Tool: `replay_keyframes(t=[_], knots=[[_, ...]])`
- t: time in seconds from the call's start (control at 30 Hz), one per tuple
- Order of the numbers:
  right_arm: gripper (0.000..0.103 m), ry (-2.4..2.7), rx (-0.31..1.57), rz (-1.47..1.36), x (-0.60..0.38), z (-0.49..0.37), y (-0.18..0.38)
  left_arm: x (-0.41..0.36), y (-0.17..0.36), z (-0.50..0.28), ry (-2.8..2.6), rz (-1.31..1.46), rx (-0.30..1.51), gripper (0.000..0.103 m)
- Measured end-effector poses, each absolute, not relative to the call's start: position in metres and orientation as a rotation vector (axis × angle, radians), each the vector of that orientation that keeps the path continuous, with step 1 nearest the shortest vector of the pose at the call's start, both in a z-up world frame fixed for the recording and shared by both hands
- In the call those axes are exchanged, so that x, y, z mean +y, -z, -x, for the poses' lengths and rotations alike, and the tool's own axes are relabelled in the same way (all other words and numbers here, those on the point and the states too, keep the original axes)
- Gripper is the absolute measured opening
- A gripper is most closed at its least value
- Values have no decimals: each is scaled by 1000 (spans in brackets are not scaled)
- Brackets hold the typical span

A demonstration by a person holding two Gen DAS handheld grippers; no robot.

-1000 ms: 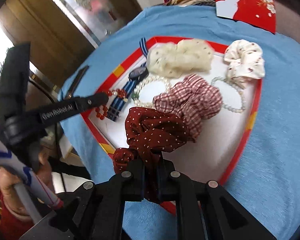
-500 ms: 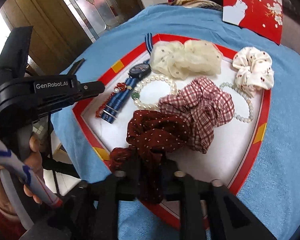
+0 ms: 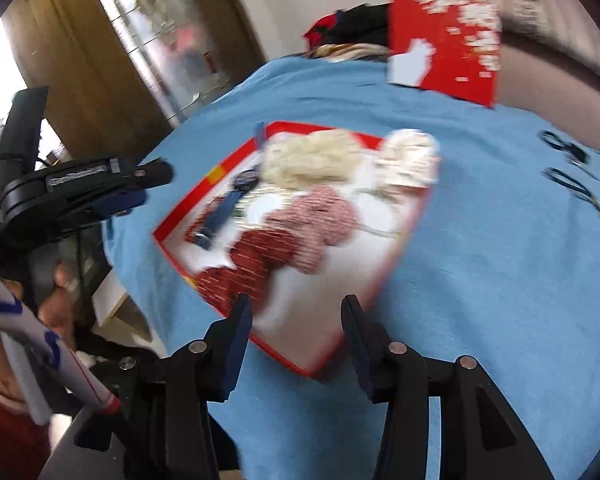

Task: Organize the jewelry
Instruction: 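Move both tools back toward the black scrunchie and black cord lanyard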

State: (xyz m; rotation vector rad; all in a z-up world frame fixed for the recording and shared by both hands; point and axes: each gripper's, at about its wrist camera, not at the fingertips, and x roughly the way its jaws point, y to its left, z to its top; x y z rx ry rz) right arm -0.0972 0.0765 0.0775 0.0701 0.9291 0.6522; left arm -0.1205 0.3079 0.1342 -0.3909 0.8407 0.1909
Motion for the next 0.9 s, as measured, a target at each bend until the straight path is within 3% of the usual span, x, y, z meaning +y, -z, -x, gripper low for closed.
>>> replay_keyframes(t=[0.43,0.9], knots=[[53,-370,934,-258,-80,118,-54,152,-148,131,31,155,849,61],[54,-144,863,-343,-182,84,-51,47,-128,89,137,-1,847,62]])
